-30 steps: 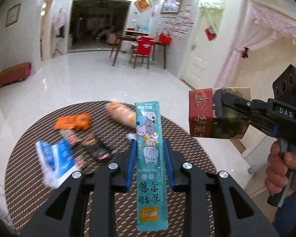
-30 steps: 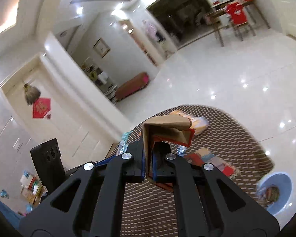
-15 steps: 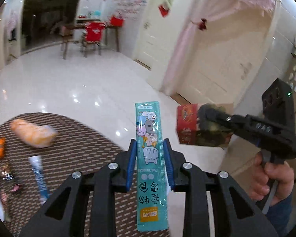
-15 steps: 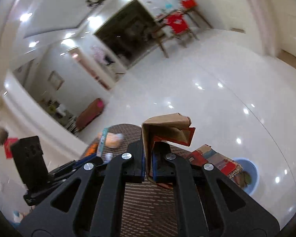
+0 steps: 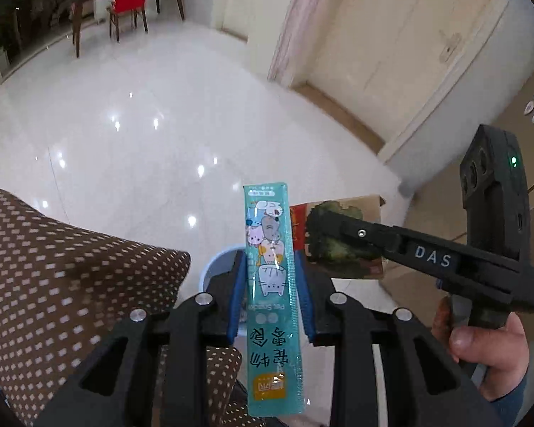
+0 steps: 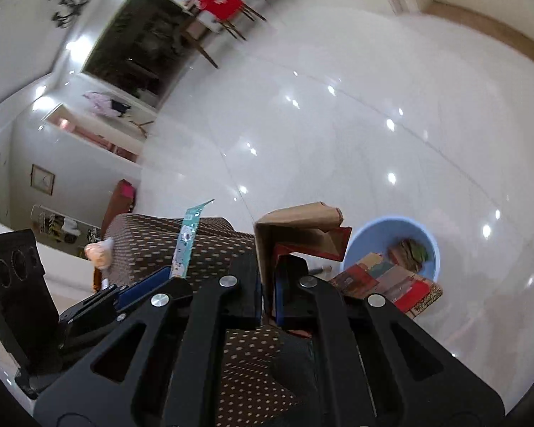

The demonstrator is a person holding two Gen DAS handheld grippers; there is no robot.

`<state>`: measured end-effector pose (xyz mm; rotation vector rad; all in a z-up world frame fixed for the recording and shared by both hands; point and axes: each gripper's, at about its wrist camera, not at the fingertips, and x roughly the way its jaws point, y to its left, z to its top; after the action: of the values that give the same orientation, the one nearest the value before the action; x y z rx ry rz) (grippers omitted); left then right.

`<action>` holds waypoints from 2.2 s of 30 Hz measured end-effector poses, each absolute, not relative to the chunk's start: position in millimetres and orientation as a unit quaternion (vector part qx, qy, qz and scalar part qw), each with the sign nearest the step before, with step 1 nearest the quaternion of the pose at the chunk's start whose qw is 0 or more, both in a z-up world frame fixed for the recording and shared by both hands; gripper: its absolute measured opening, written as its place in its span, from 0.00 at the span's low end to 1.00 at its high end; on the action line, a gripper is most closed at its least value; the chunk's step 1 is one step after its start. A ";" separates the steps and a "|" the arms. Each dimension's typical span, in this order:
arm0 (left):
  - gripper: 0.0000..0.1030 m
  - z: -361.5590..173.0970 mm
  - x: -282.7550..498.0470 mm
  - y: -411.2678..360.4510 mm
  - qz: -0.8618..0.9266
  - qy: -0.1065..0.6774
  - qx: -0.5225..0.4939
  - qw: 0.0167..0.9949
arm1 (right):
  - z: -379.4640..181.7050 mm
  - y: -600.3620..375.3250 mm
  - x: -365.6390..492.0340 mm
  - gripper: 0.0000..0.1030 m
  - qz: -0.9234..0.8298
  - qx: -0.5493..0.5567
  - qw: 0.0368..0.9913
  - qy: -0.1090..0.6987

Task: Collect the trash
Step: 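Open both grippers over the blue bin to drop the stick and box, then move both tools back over the table toward the tissue pack and sachet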

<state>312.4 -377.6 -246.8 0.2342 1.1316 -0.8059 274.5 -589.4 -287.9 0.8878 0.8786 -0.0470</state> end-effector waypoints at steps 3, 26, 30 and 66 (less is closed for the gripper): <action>0.46 -261.5 324.9 -389.0 -0.360 0.540 0.116 0.752 | -317.5 -597.8 281.6 0.07 -0.029 0.440 0.788 0.430; 0.83 -220.6 309.1 -349.7 -0.342 0.493 0.108 0.793 | -306.2 -600.0 249.8 0.94 -0.100 0.442 0.785 0.422; 0.83 -203.2 301.1 -333.7 -0.344 0.475 0.098 0.804 | -279.5 -585.7 248.9 0.94 -0.097 0.426 0.802 0.407; 0.92 -111.0 268.1 -41.6 -0.153 0.341 -0.039 0.927 | -128.5 -329.7 333.4 0.94 0.039 0.197 0.908 0.368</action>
<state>268.1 -41.6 -111.0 -0.0791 0.7001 -0.3133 333.4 -329.7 -128.5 0.4071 0.7599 0.0803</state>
